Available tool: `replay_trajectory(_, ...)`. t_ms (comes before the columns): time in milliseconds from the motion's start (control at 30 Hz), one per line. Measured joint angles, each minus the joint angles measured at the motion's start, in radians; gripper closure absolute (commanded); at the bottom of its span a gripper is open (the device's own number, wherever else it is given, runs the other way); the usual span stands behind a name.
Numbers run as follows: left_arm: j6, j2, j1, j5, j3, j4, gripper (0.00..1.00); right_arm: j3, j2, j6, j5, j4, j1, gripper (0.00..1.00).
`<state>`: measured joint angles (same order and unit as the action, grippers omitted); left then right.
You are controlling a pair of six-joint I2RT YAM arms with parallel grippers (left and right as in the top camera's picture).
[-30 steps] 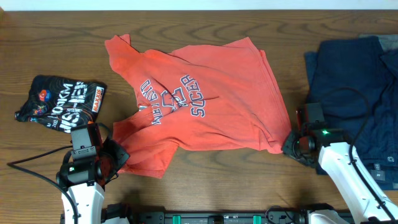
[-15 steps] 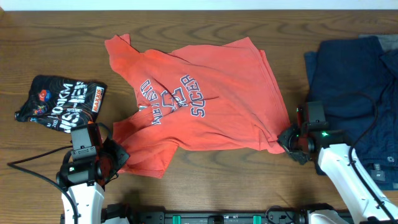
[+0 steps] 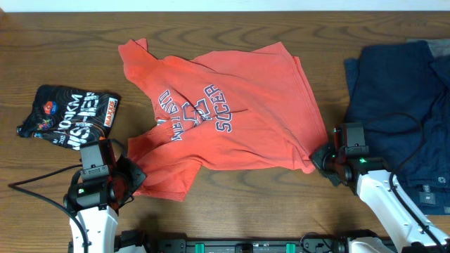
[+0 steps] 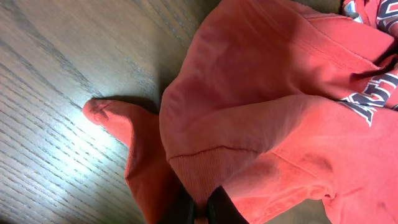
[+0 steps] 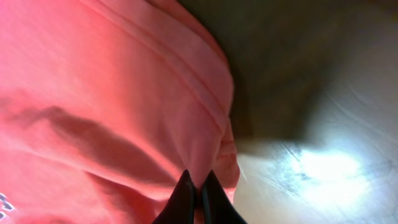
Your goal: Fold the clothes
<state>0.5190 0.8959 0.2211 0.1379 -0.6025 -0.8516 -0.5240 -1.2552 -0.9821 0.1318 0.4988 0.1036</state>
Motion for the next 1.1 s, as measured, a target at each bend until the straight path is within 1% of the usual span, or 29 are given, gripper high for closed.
replay_trajectory(133,0.000,0.000,0.000,0.000,0.000,0.001,0.93,-0.078,0.001,0.123,0.005,0.186,-0.006,0.97)
replay_trajectory(200,0.000,0.000,0.000,0.000,0.000,0.001,0.94,-0.163,-0.003,0.198,0.002,0.311,-0.027,0.98)
replay_trajectory(267,0.000,0.000,0.000,0.000,0.000,0.001,0.93,-0.236,-0.018,0.250,-0.013,0.381,-0.049,0.99)
replay_trajectory(367,0.000,0.000,0.000,0.000,0.000,0.001,0.93,-0.344,-0.058,0.318,-0.033,0.416,-0.068,0.98)
replay_trajectory(500,0.000,0.000,0.000,0.000,0.000,0.000,0.93,-0.461,-0.148,0.373,-0.043,0.418,-0.070,0.97)
replay_trajectory(633,0.000,0.000,0.000,0.000,0.000,-0.003,0.93,-0.563,-0.295,0.414,-0.046,0.403,-0.069,0.97)
replay_trajectory(800,0.000,0.000,0.000,0.000,0.000,-0.003,0.93,-0.689,-0.526,0.497,0.002,0.290,-0.064,0.95)
replay_trajectory(867,0.000,0.000,0.000,0.000,0.000,-0.003,0.93,-0.730,-0.601,0.531,0.037,0.233,-0.058,0.89)
replay_trajectory(933,0.000,0.000,0.000,0.000,0.000,-0.004,0.93,-0.761,-0.655,0.561,0.074,0.190,-0.051,0.80)
replay_trajectory(967,0.000,0.000,0.000,0.000,0.000,-0.003,0.93,-0.771,-0.671,0.573,0.089,0.172,-0.050,0.78)
replay_trajectory(1100,0.000,0.000,0.000,0.000,0.000,-0.004,0.93,-0.789,-0.681,0.611,0.124,0.134,-0.047,0.74)
